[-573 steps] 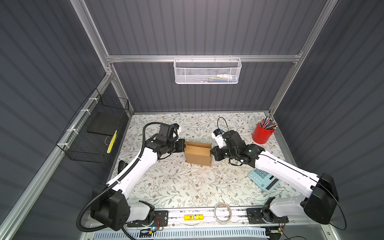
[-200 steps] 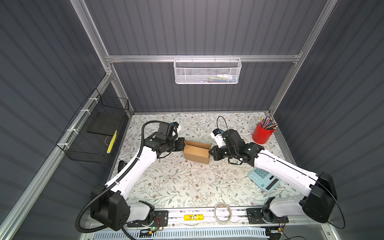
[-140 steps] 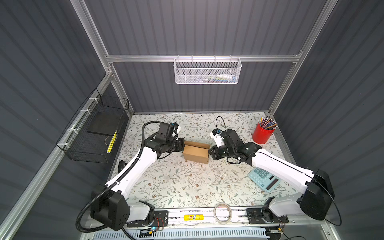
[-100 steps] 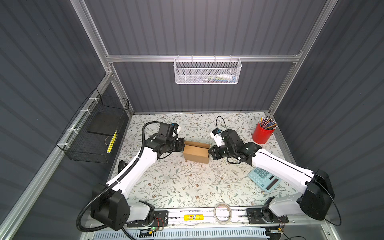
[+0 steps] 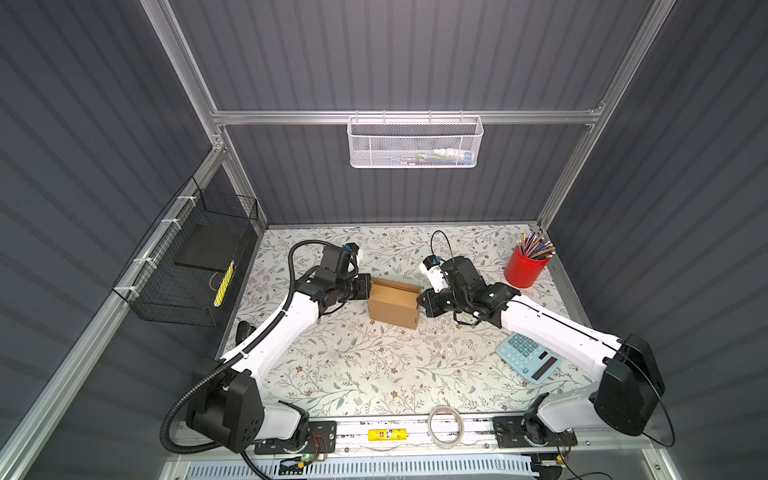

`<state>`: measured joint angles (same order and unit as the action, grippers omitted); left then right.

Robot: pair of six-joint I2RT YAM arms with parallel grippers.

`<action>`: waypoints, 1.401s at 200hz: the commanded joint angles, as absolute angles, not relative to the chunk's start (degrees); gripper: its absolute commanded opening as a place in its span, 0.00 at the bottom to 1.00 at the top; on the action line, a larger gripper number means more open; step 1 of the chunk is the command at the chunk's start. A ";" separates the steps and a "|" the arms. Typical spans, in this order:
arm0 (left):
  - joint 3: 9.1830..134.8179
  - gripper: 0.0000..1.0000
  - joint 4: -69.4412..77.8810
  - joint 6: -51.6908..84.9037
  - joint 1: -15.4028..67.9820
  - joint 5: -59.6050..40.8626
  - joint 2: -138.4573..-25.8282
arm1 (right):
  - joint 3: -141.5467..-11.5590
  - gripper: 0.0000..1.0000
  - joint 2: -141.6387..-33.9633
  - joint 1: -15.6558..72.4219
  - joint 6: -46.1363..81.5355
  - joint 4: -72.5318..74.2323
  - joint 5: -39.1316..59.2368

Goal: Fold the paper box

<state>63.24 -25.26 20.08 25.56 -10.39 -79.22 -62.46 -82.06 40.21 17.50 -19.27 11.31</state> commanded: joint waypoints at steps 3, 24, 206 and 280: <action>61.70 0.00 -28.02 19.25 26.19 -11.25 -81.07 | -63.45 0.07 -83.49 40.46 15.48 -20.25 12.39; 61.48 0.00 -27.69 19.16 26.15 -11.16 -81.27 | -63.71 0.07 -83.57 40.34 15.04 -20.48 12.07; 58.97 0.00 -26.17 18.46 26.19 -10.64 -80.41 | -65.21 0.20 -81.59 40.17 13.28 -21.42 8.72; 59.06 0.00 -26.80 18.11 26.19 -10.20 -79.93 | -65.65 0.37 -80.26 40.08 12.48 -21.97 6.72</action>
